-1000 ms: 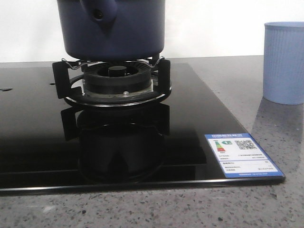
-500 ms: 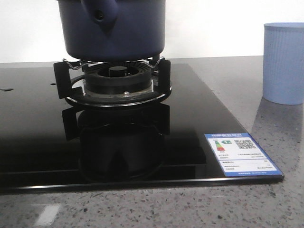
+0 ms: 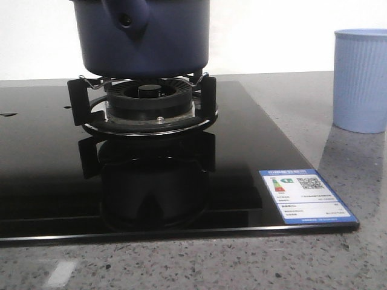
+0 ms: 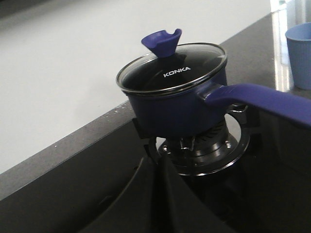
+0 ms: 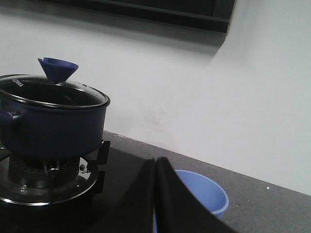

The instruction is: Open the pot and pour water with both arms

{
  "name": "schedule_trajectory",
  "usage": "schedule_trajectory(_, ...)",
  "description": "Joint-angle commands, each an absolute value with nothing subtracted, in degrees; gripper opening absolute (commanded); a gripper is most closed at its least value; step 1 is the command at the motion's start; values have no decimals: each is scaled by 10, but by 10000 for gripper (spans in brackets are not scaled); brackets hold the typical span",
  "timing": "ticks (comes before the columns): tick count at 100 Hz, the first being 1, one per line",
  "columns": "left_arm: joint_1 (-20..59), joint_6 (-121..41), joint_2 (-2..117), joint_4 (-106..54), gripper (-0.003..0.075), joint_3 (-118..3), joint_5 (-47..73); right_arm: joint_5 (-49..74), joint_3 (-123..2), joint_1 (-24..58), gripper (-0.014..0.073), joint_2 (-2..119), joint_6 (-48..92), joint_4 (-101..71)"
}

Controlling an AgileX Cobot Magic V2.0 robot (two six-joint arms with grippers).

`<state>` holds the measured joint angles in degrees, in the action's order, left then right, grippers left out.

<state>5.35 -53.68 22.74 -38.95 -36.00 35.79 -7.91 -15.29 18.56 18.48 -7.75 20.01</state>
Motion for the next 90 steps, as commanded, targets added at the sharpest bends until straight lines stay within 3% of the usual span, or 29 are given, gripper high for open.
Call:
schedule_trajectory(1,58,-528,174,-440,-19,-306,251,-116,-162,187,-58,180,-82,205)
schedule_trajectory(31,58,-528,89,-541,-19,-168,163,-115,-162,187,-58,180,-82,205)
schedule_trajectory(51,58,-528,89,-621,-19,-160,163,-115,-162,187,-58,180,-82,205)
schedule_trajectory(90,58,-528,89,-623,-19,-160,163,-115,-162,187,-58,180,-82,205)
